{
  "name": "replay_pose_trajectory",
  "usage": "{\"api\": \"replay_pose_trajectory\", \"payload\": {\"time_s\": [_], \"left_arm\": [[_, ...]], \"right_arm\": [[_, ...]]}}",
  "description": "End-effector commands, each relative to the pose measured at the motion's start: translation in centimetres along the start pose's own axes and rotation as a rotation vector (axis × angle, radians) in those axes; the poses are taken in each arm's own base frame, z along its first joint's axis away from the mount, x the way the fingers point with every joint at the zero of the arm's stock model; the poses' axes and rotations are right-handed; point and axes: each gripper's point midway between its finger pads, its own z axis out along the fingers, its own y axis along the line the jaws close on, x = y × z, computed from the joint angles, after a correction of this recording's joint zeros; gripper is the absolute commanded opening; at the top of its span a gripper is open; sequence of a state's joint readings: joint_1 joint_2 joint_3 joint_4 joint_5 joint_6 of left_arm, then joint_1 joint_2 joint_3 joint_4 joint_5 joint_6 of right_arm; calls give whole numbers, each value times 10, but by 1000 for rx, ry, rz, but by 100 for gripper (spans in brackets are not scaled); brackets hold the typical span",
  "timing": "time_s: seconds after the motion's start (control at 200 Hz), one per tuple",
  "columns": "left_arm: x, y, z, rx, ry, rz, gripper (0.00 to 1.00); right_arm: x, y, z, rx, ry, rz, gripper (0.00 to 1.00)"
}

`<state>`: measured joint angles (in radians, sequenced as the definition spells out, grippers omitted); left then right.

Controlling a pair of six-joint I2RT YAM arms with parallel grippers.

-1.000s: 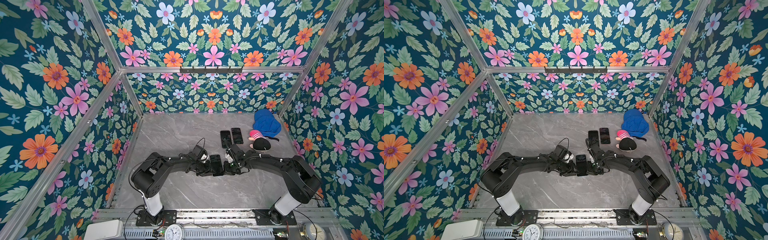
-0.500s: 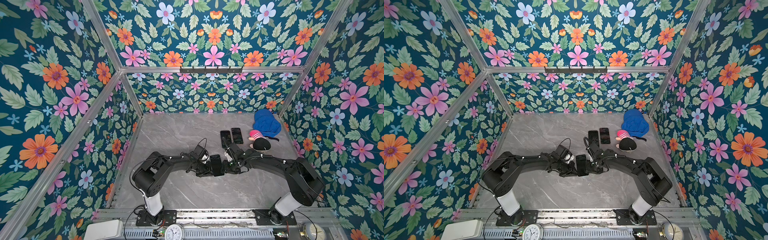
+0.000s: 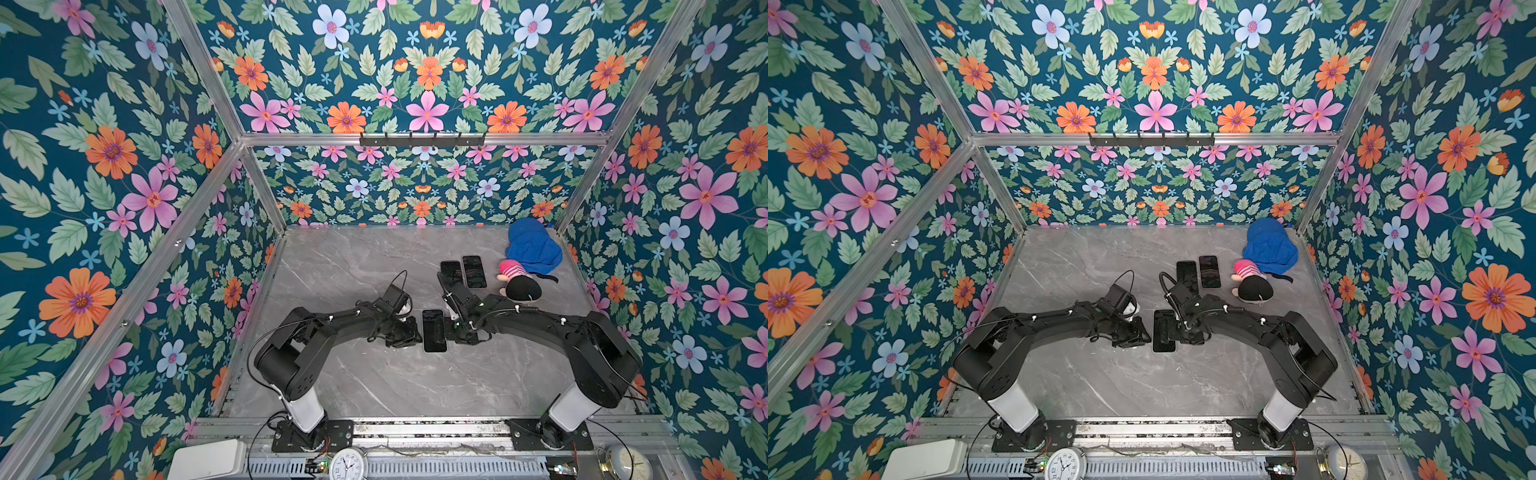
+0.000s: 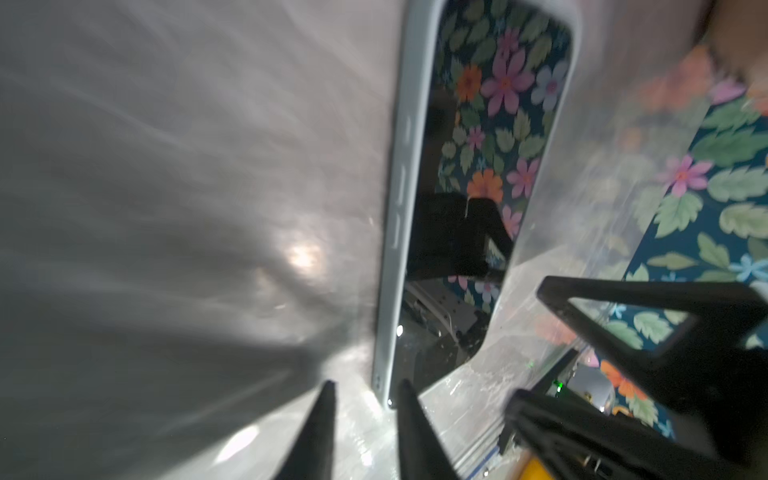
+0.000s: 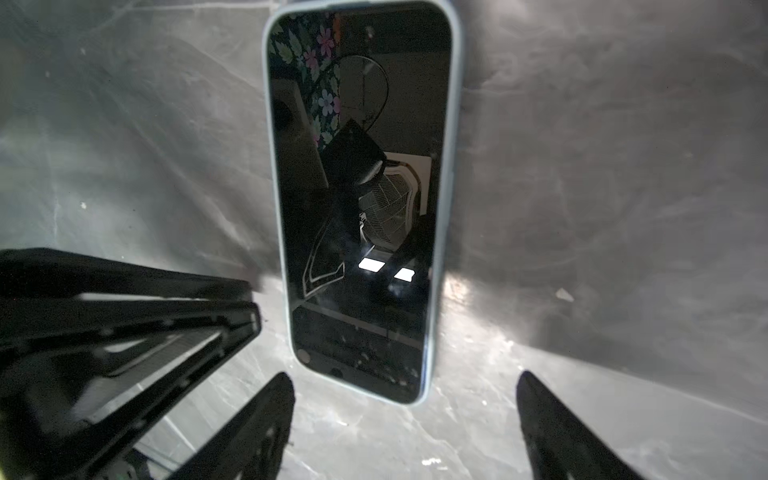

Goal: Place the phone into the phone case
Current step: 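Open both grippers and lift them away from the cased phone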

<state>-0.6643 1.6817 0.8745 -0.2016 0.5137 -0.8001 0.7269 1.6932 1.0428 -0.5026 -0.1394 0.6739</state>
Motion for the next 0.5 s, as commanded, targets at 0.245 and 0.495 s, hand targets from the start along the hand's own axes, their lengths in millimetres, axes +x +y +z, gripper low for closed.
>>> {"api": "replay_pose_trajectory", "payload": {"time_s": [0.245,0.495], "left_arm": [[-19,42,-32,-26,-93,-27,63],[-13,47,-30,10,-83,-17,64]], "right_arm": [[1,1,23,261,57,43,91],[6,-3,37,324,90,51,81]]}}
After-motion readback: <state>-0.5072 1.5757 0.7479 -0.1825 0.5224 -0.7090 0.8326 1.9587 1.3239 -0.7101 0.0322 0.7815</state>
